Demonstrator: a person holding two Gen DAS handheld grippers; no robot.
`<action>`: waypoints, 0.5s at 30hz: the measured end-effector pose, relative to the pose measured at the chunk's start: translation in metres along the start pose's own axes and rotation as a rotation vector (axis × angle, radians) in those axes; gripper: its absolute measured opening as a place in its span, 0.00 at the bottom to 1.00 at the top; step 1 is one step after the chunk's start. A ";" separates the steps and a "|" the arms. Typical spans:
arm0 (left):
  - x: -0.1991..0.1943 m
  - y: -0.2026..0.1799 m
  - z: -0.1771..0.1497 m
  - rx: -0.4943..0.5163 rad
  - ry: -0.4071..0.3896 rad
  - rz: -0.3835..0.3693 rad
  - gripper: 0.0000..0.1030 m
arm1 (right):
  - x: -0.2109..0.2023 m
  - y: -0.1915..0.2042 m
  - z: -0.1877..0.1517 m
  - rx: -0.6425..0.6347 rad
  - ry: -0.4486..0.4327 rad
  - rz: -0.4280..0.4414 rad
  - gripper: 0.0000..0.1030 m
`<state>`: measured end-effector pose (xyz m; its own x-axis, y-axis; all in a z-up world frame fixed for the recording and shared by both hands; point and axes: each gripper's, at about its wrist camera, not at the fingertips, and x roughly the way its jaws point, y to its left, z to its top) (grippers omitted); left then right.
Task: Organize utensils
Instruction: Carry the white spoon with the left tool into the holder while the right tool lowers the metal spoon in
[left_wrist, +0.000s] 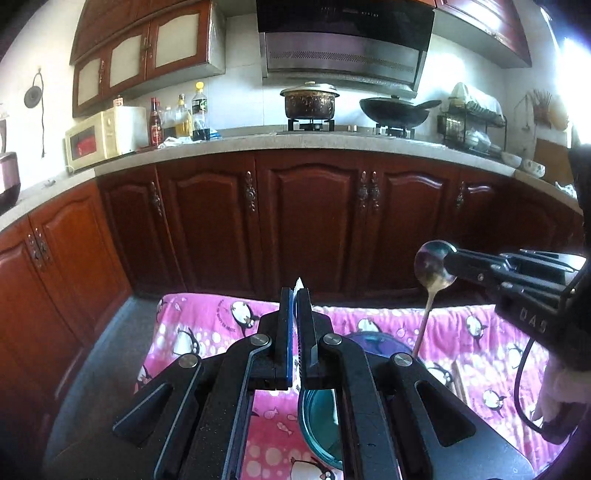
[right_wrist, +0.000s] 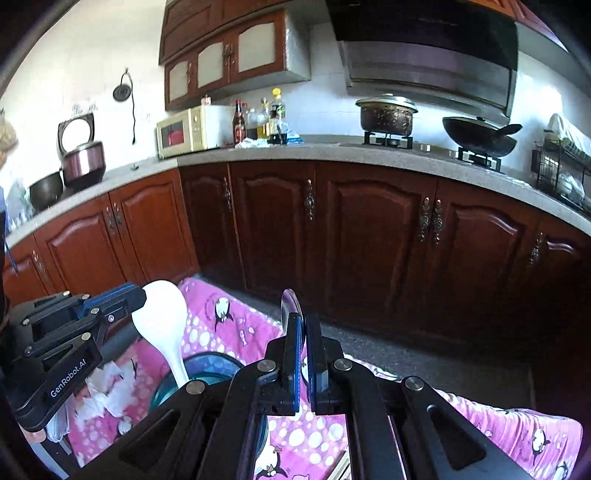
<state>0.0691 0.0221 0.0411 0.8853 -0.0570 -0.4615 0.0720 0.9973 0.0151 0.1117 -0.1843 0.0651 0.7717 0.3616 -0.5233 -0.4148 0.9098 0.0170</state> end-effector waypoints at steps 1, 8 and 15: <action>0.001 0.000 -0.002 0.000 0.004 0.000 0.00 | 0.003 0.002 -0.003 -0.009 0.008 0.004 0.02; -0.003 -0.011 -0.018 0.031 0.002 0.008 0.00 | 0.009 0.006 -0.021 -0.020 0.046 0.016 0.02; -0.006 -0.018 -0.034 0.029 0.027 0.007 0.01 | 0.011 0.014 -0.037 -0.024 0.087 0.035 0.03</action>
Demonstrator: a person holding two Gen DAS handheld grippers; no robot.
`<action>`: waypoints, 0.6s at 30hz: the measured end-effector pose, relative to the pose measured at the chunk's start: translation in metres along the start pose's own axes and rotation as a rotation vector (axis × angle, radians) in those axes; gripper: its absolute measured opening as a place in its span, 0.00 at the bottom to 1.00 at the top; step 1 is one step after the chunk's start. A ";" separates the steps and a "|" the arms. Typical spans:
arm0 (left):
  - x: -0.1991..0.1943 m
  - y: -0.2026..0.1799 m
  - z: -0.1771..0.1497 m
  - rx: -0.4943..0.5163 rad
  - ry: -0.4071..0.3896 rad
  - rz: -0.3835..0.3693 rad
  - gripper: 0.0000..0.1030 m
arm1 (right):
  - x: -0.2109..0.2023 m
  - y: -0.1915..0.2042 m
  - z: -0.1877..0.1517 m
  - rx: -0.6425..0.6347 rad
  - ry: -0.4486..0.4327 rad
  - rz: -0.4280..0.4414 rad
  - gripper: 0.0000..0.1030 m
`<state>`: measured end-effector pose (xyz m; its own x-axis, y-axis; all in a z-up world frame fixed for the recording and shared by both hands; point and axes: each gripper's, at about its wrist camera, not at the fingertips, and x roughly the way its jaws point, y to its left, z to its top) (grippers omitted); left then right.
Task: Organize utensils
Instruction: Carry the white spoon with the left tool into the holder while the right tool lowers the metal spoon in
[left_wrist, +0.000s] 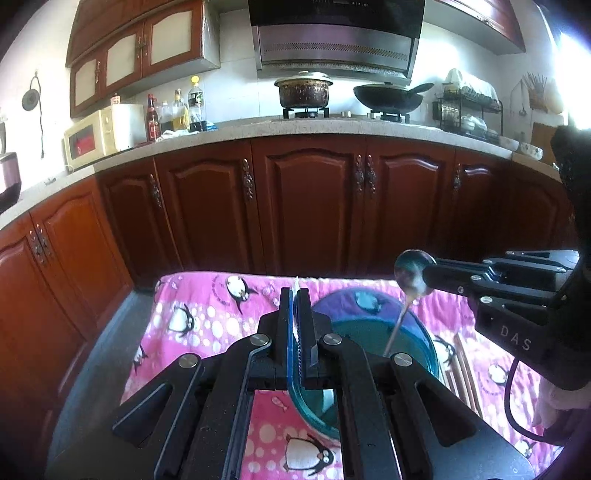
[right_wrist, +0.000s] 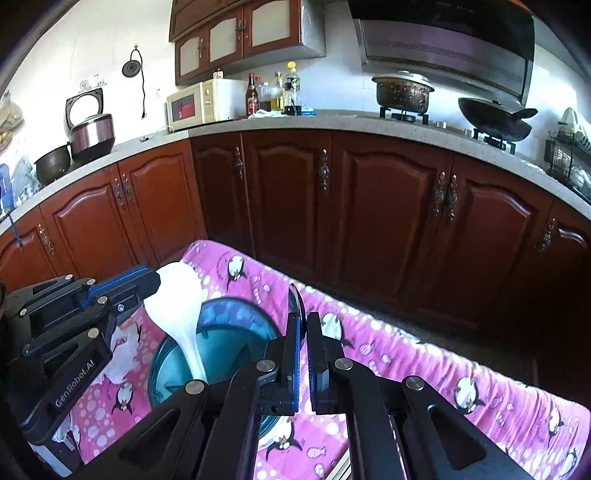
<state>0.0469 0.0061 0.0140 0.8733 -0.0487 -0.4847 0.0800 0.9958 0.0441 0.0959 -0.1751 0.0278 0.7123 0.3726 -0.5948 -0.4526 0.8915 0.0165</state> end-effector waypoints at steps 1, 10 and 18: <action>0.000 -0.001 -0.002 0.000 0.005 -0.001 0.01 | 0.001 0.001 -0.001 0.001 0.005 0.003 0.03; 0.004 -0.010 -0.014 0.002 0.039 -0.008 0.01 | 0.008 0.009 -0.013 0.007 0.049 0.028 0.05; 0.012 -0.011 -0.020 -0.017 0.075 -0.016 0.01 | 0.009 0.008 -0.016 0.025 0.054 0.036 0.05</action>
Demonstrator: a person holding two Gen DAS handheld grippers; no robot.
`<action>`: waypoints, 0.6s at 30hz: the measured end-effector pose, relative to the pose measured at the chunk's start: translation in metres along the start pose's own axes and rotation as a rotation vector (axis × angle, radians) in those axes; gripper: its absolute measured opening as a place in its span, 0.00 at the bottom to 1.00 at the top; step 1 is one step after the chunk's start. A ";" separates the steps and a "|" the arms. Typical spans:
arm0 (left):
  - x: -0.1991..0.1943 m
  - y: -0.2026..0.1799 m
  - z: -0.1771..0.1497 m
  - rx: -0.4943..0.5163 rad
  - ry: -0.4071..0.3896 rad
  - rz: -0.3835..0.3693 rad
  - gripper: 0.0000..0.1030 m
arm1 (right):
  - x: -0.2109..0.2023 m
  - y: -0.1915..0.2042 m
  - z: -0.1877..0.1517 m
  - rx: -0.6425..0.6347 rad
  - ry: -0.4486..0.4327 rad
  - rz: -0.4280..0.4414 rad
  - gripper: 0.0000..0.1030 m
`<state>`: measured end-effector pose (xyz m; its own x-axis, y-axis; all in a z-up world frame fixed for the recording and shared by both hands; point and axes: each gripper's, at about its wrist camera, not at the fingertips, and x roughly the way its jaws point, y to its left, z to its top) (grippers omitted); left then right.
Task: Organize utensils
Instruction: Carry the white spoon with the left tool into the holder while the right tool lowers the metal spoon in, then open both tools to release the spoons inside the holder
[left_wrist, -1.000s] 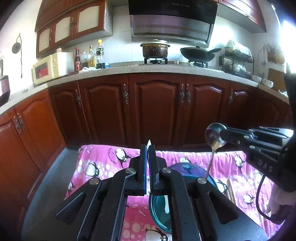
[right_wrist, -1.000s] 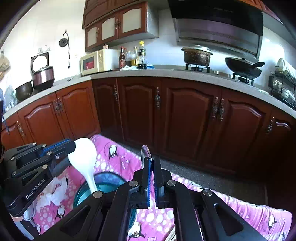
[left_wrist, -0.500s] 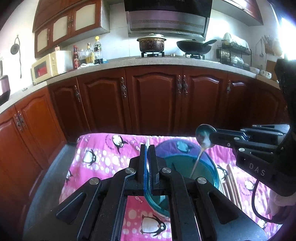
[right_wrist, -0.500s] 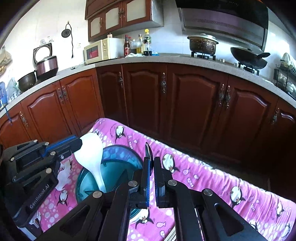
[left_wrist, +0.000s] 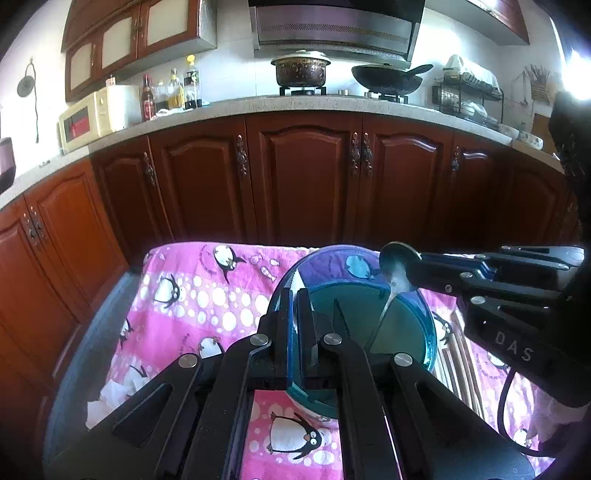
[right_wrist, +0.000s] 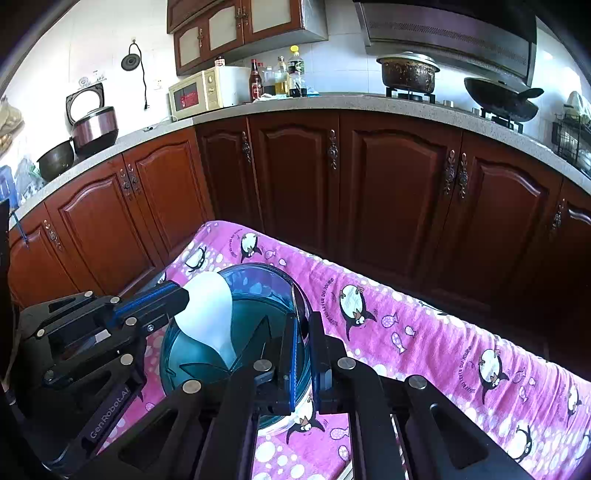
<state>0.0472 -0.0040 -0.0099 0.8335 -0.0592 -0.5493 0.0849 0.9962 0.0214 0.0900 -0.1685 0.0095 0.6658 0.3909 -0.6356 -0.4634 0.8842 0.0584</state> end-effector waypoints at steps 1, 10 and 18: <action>0.001 0.001 -0.001 -0.006 0.006 -0.001 0.01 | 0.000 -0.001 0.000 0.005 0.001 0.003 0.05; 0.008 0.009 0.000 -0.037 0.027 0.001 0.01 | 0.000 -0.008 0.002 0.051 0.003 0.038 0.05; 0.009 0.021 0.001 -0.096 0.055 -0.002 0.03 | -0.003 -0.010 0.001 0.060 0.011 0.039 0.08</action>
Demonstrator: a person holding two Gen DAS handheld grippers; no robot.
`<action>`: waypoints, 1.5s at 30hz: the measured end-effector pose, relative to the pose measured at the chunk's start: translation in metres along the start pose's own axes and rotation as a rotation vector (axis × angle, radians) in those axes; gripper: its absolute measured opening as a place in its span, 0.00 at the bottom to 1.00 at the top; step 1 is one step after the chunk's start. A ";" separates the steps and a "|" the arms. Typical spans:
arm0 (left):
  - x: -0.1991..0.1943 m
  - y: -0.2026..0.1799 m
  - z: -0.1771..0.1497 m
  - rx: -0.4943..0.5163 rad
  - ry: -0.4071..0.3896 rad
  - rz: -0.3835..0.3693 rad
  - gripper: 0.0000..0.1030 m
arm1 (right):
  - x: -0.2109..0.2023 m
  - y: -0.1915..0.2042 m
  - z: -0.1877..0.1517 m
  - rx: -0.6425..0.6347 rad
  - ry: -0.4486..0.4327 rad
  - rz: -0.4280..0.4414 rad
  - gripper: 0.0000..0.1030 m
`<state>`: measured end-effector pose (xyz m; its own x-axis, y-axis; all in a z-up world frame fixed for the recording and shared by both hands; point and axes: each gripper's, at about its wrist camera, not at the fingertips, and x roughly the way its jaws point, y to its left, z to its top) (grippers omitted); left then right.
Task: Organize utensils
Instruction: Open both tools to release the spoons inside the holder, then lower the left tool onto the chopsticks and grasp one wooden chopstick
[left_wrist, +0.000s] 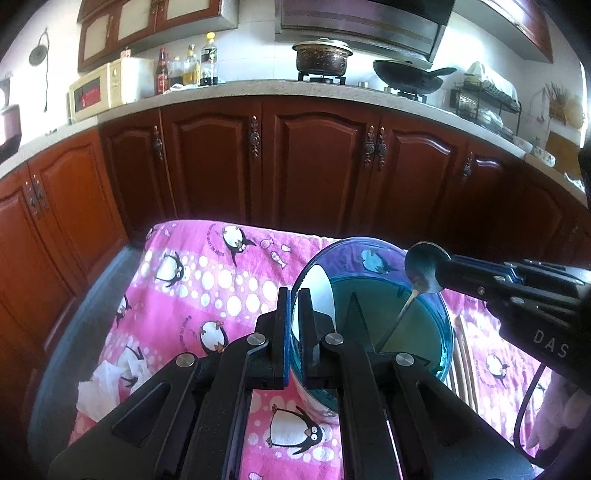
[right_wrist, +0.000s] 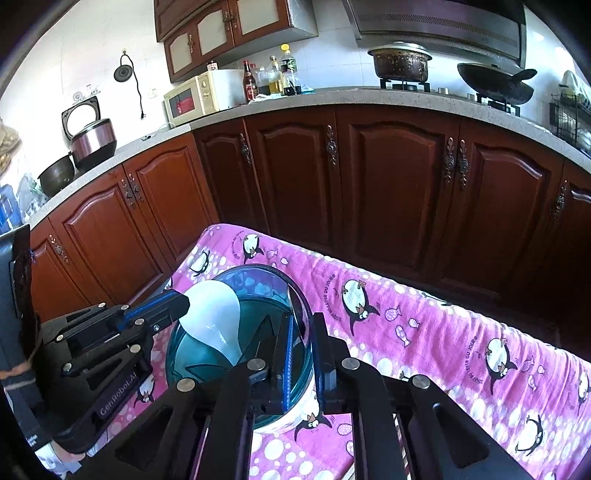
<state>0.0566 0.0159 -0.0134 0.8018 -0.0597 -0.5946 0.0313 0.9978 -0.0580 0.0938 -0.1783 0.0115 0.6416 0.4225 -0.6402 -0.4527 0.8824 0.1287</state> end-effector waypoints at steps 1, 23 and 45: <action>-0.001 0.000 0.000 -0.001 0.002 0.000 0.03 | 0.000 0.000 0.000 0.001 0.002 0.000 0.09; -0.062 -0.014 0.009 -0.012 0.021 -0.044 0.46 | -0.065 -0.019 -0.020 0.127 -0.028 -0.021 0.27; -0.070 -0.087 -0.033 0.069 0.153 -0.214 0.60 | -0.112 -0.096 -0.113 0.339 0.081 -0.172 0.37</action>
<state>-0.0225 -0.0679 0.0068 0.6728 -0.2680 -0.6896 0.2353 0.9612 -0.1440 -0.0045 -0.3334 -0.0151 0.6330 0.2569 -0.7303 -0.1039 0.9630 0.2487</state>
